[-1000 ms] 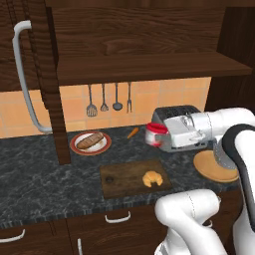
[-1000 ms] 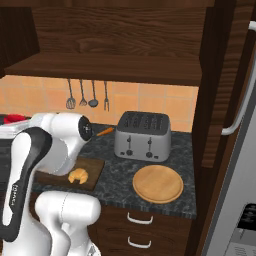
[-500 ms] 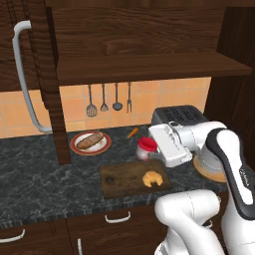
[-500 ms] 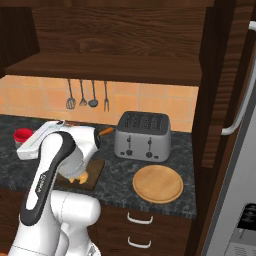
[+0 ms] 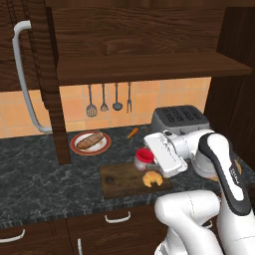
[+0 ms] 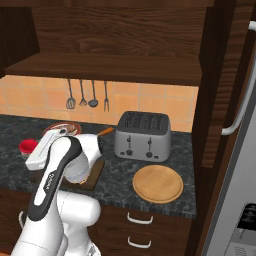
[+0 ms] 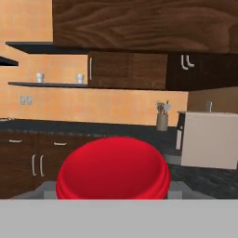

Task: From the different types of pastries on the counter, select a croissant and place it on the cutting board. Then retrieve a jar of jam from the cabinet and place it alongside the croissant on the cutting board.

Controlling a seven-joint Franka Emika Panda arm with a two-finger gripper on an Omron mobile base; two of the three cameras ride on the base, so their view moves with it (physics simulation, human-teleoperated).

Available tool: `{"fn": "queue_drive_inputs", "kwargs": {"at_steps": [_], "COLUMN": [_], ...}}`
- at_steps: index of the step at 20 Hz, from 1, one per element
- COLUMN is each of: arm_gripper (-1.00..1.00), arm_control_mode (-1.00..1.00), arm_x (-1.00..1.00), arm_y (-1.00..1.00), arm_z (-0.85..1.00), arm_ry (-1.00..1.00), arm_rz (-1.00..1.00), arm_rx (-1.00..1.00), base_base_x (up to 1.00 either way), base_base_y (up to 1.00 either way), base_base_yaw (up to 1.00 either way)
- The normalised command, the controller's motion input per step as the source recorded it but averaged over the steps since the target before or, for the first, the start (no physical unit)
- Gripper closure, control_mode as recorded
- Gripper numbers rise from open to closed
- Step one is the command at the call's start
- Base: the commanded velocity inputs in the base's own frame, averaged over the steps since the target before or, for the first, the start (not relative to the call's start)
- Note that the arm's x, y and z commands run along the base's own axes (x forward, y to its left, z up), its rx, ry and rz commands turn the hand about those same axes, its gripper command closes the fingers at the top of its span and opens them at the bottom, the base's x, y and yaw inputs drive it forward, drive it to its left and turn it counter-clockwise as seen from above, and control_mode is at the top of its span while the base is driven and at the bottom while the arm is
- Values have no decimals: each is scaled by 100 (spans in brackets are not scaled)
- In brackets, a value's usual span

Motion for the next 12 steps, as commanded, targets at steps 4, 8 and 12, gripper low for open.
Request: {"fn": "queue_drive_inputs", "kwargs": {"at_steps": [4,8,12], "arm_gripper": [100,100,100], "arm_control_mode": [-100,-100,-100], "arm_x": [0,4,21], "arm_y": [-7,-13,2], "arm_z": [-68,-54,-62], "arm_ry": [0,0,0], "arm_rz": [-3,-6,-10], "arm_rx": [0,0,-1], "base_base_x": [0,0,0], "base_base_y": [0,0,0], "base_base_yaw": [0,0,0]}}
